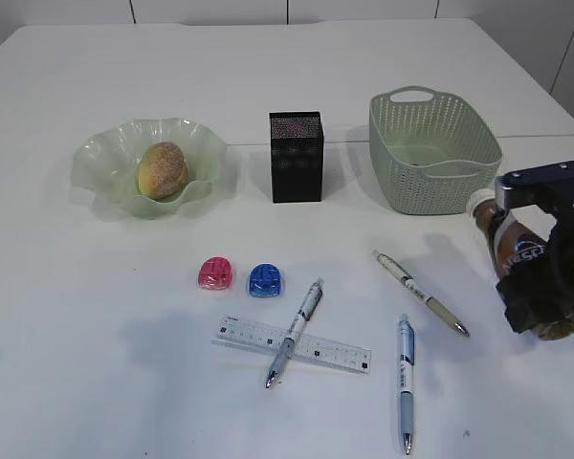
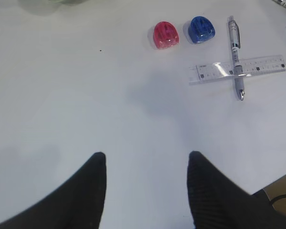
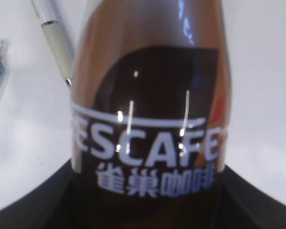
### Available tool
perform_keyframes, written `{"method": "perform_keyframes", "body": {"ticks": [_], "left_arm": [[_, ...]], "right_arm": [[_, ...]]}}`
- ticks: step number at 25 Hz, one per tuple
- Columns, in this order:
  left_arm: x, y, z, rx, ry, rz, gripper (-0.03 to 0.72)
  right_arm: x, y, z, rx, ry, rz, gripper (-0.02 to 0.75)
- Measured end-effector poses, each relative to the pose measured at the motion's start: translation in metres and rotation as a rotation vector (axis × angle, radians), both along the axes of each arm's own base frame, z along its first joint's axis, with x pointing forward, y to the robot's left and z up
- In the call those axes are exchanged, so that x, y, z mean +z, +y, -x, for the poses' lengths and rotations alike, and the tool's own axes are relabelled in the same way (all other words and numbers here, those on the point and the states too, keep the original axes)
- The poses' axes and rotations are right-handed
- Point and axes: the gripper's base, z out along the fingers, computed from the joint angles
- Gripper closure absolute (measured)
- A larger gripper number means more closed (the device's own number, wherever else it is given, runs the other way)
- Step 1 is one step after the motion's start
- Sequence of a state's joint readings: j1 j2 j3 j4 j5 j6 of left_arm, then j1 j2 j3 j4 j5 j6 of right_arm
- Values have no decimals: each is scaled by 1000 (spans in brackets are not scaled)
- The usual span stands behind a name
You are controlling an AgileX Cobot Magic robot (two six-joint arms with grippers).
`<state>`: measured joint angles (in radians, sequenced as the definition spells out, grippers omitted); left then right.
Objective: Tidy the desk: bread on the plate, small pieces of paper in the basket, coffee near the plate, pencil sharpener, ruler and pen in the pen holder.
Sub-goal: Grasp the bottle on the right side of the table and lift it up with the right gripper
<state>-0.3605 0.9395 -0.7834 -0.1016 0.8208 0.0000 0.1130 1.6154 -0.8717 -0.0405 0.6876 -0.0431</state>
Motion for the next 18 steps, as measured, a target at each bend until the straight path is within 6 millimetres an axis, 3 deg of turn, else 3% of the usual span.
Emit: {"method": "perform_keyframes", "body": {"ticks": [13,18], "left_arm": [[1,-2,0,3,5,31,305],[2,-4,0,7,3,68,305]], "right_arm": [[11,4,-2,-36,-14,-56,239],[21,15,-7,42,-39,-153,239]]}}
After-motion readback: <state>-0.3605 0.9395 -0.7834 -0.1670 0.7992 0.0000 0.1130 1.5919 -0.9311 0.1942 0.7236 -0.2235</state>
